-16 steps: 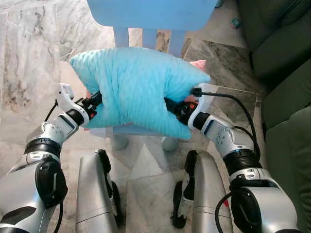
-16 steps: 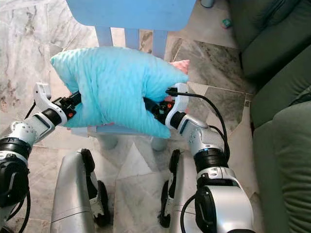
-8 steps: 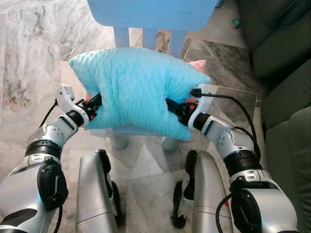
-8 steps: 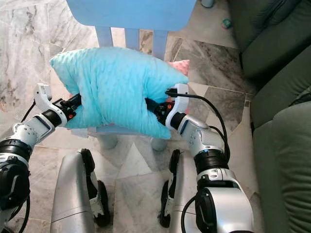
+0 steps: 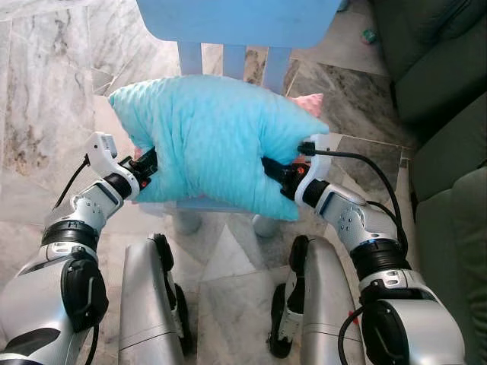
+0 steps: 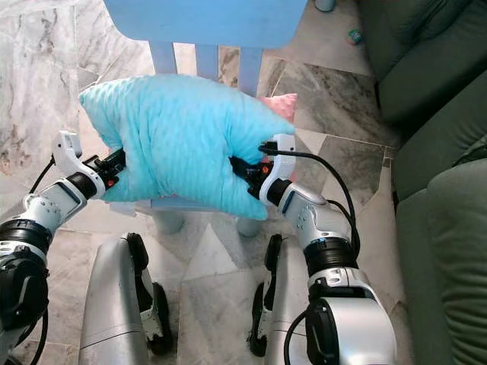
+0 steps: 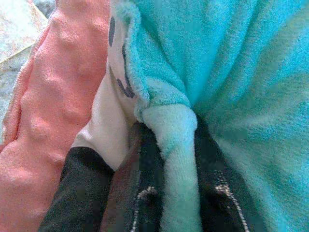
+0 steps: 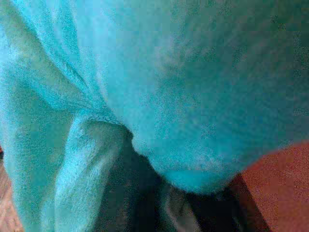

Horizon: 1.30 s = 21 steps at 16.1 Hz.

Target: Move the pillow to the sofa

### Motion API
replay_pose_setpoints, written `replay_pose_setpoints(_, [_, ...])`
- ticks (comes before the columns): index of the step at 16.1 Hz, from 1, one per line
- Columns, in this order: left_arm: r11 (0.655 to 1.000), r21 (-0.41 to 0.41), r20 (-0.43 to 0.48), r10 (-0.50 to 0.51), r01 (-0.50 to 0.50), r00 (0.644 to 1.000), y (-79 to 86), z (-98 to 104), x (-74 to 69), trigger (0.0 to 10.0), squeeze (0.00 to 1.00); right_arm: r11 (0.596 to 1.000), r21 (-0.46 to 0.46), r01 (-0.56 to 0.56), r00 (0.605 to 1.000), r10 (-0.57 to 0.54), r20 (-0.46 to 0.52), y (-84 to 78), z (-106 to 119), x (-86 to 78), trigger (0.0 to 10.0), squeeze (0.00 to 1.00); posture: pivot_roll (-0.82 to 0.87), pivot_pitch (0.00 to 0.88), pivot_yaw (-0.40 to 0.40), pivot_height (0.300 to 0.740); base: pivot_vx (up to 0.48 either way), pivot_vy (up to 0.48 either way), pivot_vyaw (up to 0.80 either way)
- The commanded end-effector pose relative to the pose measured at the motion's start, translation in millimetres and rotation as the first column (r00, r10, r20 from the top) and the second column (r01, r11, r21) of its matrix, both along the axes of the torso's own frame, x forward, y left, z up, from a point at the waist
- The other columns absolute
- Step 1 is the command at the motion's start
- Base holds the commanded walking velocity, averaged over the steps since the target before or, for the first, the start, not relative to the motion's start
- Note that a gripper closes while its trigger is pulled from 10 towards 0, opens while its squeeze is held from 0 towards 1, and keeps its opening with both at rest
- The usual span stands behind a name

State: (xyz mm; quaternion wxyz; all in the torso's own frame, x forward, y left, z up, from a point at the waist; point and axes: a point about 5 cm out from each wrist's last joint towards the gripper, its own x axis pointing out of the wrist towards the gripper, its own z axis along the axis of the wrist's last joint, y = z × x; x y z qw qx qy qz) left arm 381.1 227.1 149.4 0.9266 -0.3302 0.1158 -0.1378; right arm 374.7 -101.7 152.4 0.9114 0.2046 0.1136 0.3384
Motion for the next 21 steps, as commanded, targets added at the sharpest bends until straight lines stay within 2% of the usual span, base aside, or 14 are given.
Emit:
replay_pose_setpoints(1, [1.0, 0.014, -0.079, -0.021, 0.022, 0.997, -6.9, -20, -6.5, 0.0, 0.0, 1.0, -0.022, -0.017, 0.999, 0.016, -0.036, 4.7, -11, -5.3, 0.0, 0.0, -0.02, 0.437, -0.066, 0.51, 0.0, 0.0, 0.0])
replay_pose_setpoints(8, [1.0, 0.016, -0.052, 0.018, -0.017, 0.999, -4.9, -17, -4.6, 0.0, 0.0, 1.0, -0.023, -0.003, 1.0, 0.003, -0.019, 5.0, -11, -5.3, 0.0, 0.0, -0.03, 0.437, -0.067, 0.51, 0.0, 0.0, 0.0])
replay_pose_setpoints(10, [0.999, 0.05, -0.017, 0.003, -0.002, 1.0, -6.7, -14, -3.4, 0.0, 0.0, 0.999, -0.014, 0.032, 0.999, -0.031, 0.01, 3.6, -8, -4.2, 0.0, 0.0, -0.03, 0.438, -0.068, 0.51, 0.0, 0.0, 0.0])
replay_pose_setpoints(12, [0.989, 0.147, 0.088, 0.02, -0.033, 0.996, -5.1, -2, -0.1, 0.0, 0.0, 0.996, 0.0, 0.086, 0.995, -0.086, 0.058, -3.8, 0, -3.0, 0.0, 0.0, -0.03, 0.436, -0.068, 0.51, 0.0, 0.0, 0.0])
replay_pose_setpoints(13, [0.985, 0.167, 0.13, 0.03, -0.051, 0.991, -5.1, 3, 0.2, 0.0, 0.0, 0.994, 0.0, 0.107, 0.991, -0.107, 0.075, -8.0, 3, -3.5, 0.0, 0.0, -0.02, 0.434, -0.067, 0.51, 0.0, 0.0, 0.0])
replay_pose_setpoints(15, [0.97, 0.204, 0.232, 0.082, -0.131, 0.969, -2.0, 13, -2.6, 0.0, 0.0, 0.986, -0.02, 0.168, 0.977, -0.163, 0.14, -18.6, 8, -6.6, 0.0, 0.0, -0.02, 0.421, -0.064, 0.51, 0.0, 0.0, 0.0])
replay_pose_setpoints(17, [0.939, 0.248, 0.374, 0.132, -0.236, 0.918, 3.5, 28, -12.6, 0.0, 0.0, 0.97, -0.062, 0.237, 0.949, -0.217, 0.227, -29.3, 12, -15.4, 0.0, 0.0, -0.02, 0.403, -0.063, 0.51, 0.0, 0.0, 0.0])
replay_pose_setpoints(19, [0.922, 0.257, 0.42, 0.162, -0.288, 0.893, 4.6, 32, -18.5, 0.0, 0.0, 0.964, -0.075, 0.256, 0.939, -0.23, 0.256, -30.9, 13, -21.9, 0.0, 0.0, -0.01, 0.389, -0.061, 0.51, 0.0, 0.0, 0.0])
replay_pose_setpoints(20, [0.909, 0.266, 0.465, 0.169, -0.32, 0.869, -0.7, 36, -26.3, 0.0, 0.0, 0.961, -0.084, 0.263, 0.93, -0.23, 0.286, -28.7, 13, -30.1, 0.0, 0.0, -0.01, 0.358, -0.056, 0.51, 0.0, 0.0, 0.0])
replay_pose_setpoints(21, [0.906, 0.263, 0.478, 0.177, -0.332, 0.86, -3.1, 37, -29.5, 0.0, 0.0, 0.959, -0.09, 0.267, 0.926, -0.23, 0.298, -27.7, 13, -33.1, 0.0, 0.0, -0.01, 0.358, -0.056, 0.51, 0.0, 0.0, 0.0])
